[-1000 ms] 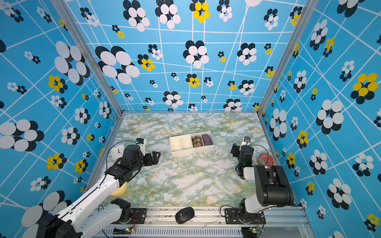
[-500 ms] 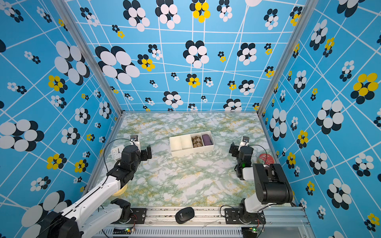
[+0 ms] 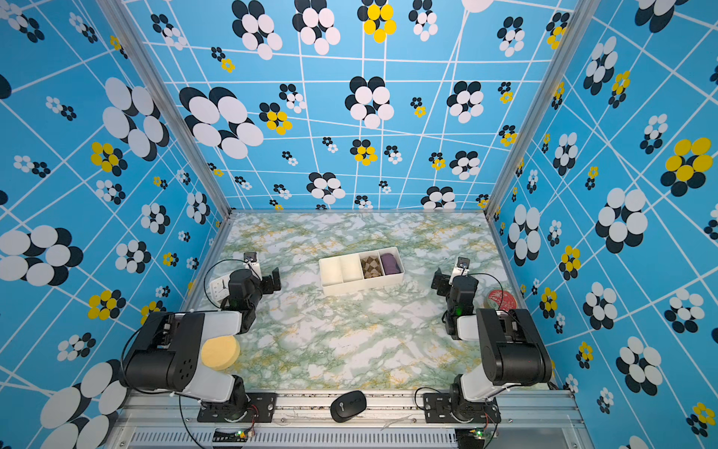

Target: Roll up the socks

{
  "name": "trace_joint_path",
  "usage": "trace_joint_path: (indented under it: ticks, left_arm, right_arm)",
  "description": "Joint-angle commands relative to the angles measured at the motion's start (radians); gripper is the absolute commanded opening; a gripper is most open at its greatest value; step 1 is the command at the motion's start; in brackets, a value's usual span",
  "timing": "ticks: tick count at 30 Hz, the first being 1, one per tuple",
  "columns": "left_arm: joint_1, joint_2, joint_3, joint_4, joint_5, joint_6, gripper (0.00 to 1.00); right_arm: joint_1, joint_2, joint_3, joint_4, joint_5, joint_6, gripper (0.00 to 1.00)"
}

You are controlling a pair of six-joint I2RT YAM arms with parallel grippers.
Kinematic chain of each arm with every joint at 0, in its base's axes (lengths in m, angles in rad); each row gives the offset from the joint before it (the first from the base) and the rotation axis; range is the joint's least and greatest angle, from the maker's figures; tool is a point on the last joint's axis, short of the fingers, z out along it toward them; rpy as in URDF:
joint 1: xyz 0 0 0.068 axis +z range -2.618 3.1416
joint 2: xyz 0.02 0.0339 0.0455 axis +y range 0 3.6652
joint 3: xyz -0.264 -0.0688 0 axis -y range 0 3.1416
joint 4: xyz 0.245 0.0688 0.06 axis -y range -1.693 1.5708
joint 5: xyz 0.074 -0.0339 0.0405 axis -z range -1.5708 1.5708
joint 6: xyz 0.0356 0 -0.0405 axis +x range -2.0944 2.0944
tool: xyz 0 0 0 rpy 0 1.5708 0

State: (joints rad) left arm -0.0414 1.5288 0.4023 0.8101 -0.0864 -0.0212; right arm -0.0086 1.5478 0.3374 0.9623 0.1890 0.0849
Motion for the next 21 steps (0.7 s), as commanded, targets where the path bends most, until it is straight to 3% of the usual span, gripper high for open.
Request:
trace_joint_path:
  ticks: [1, 8, 13, 21]
  left_arm:
    - [0.000, 0.010, -0.020, 0.096, 0.075, 0.043, 0.99]
    - [0.012, 0.016, -0.012, 0.087, 0.060, 0.022, 0.99]
    - [0.011, 0.016, -0.012, 0.086, 0.059, 0.021, 0.99]
    - [0.011, 0.016, -0.011, 0.086, 0.059, 0.022, 0.99]
  right_arm:
    - [0.007, 0.009, 0.017, 0.020, 0.016, -0.013, 0.99]
    - [0.007, 0.007, 0.017, 0.016, 0.000, -0.018, 0.99]
    - [0.009, 0.006, 0.041, -0.032, -0.118, -0.065, 0.99]
    - [0.008, 0.007, 0.042, -0.030, -0.120, -0.063, 0.99]
